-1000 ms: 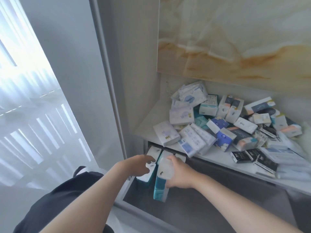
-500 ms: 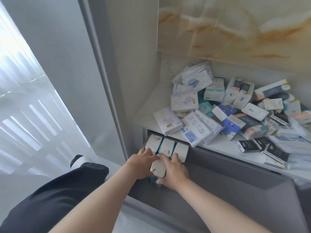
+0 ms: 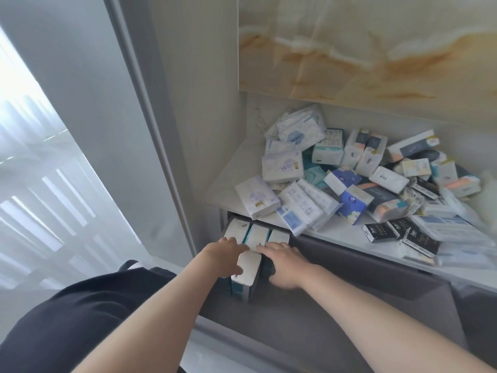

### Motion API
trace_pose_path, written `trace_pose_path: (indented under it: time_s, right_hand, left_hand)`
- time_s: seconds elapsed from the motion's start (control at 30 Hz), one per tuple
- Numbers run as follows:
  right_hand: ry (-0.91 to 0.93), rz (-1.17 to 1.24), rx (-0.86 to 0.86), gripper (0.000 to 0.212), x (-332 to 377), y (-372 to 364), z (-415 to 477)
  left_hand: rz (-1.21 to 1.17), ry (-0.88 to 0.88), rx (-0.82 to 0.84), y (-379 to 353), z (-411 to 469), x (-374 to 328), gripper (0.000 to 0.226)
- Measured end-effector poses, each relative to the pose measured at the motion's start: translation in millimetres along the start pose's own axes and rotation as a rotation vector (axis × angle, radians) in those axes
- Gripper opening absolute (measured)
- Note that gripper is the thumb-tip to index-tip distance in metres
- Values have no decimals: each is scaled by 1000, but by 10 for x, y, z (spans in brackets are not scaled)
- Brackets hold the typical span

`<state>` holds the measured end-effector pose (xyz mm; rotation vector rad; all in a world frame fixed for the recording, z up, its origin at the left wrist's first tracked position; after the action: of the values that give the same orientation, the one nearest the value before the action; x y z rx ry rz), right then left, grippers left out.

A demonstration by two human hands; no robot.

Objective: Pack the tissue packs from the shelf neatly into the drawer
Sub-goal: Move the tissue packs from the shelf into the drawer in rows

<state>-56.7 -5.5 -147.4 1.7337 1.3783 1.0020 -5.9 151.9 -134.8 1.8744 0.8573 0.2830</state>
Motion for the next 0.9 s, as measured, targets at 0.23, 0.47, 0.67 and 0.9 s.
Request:
trace_pose_path:
  time_s: [0.23,0.47,0.67,0.9]
  right_hand:
    - [18,284,-244,42,-363,866,-218]
    - [-23,187,-549,36,-986,1774,-16]
    - [-119,9,-642,46,-1427,2363,440]
    - [-255,-288,-485,75,-1554,2464,1216]
  left_hand:
    - [-285,-67,-461,685,89,-320,38]
    - [-235,-120,-678,1390,616,-604,37]
    - [22,-130,-674,1853,1393,-714,52]
    - [78,-103,-641,2139,2125,-528,66]
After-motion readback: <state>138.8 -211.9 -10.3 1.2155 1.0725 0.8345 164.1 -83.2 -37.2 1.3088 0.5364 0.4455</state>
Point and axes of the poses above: each hand's wrist, its own z-axis towards the middle knuckle, its own y-axis out of the back of the hand, x = y × z, the point moved 4 cm from there along z, towards the middle knuckle, and after that the axes turned 14 degrees about -y, right-handed, at the moved point
